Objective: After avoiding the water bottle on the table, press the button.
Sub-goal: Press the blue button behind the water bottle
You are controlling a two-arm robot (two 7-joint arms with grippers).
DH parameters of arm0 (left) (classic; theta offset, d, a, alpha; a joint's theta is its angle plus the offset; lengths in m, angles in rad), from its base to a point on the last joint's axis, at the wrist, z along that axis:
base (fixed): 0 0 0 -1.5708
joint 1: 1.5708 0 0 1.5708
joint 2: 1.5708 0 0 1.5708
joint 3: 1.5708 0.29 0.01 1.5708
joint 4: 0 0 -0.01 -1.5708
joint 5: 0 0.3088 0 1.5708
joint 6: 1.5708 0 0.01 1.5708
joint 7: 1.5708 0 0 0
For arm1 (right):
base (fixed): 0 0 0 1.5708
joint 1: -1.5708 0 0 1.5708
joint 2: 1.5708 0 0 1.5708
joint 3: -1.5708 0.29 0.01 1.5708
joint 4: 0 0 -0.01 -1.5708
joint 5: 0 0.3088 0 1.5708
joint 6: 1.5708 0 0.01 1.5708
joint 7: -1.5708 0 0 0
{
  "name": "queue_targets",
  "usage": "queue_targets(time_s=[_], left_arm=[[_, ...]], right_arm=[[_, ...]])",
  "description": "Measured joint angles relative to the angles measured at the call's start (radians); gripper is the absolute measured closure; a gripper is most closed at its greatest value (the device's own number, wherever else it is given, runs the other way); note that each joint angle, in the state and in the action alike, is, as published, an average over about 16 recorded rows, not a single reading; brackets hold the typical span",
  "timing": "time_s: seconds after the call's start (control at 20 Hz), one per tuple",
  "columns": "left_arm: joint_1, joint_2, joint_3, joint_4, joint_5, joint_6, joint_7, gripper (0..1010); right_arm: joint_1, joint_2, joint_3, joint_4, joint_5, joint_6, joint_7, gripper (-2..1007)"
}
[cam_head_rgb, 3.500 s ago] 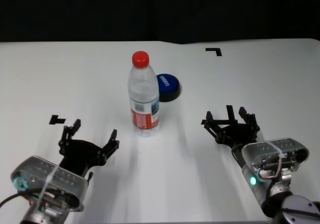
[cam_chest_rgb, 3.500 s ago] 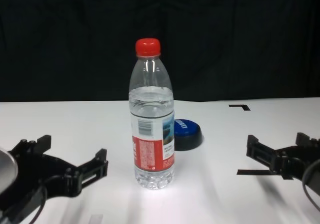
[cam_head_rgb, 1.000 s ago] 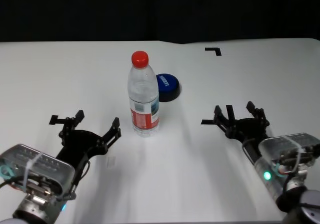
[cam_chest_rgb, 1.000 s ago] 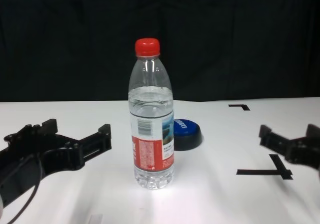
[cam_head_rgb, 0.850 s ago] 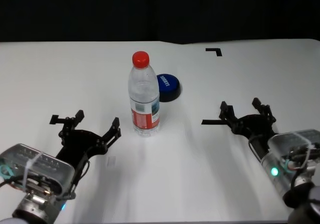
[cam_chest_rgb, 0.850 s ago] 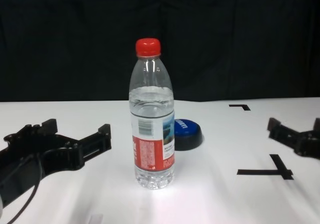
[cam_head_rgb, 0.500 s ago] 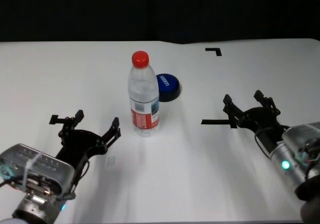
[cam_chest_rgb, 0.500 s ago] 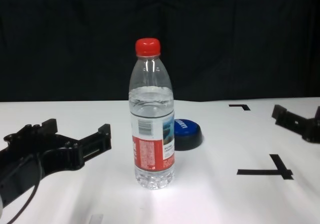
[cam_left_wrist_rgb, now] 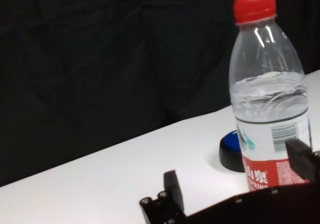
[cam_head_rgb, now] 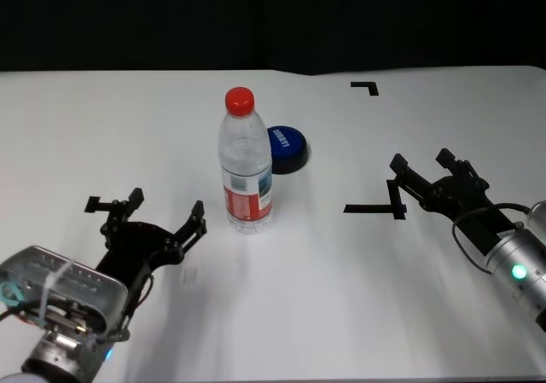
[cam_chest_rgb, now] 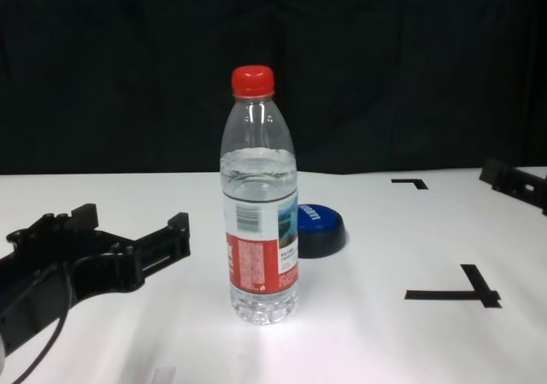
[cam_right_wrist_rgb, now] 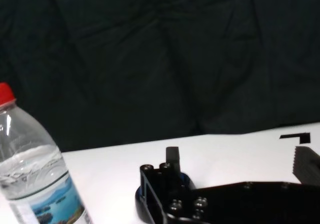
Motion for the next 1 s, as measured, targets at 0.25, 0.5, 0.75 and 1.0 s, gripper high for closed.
queue_targets(time_s=[0.25,0.5,0.75,1.0], left_arm=[[0.0,0.0,0.0,0.0,0.0,0.0,0.0,7],[0.0,0.0,0.0,0.0,0.0,0.0,0.0,7],[0.0,0.0,0.0,0.0,0.0,0.0,0.0,7],[0.0,0.0,0.0,0.0,0.0,0.0,0.0,7]], right_arm=[[0.027,0.033,-0.012,0.018,0.045,0.025,0.046,3],[0.074,0.064,-0.045,0.054,0.066,0.041,0.093,2],[0.132,0.09,-0.09,0.094,0.067,0.046,0.13,2],[0.184,0.113,-0.144,0.129,0.042,0.04,0.152,3]])
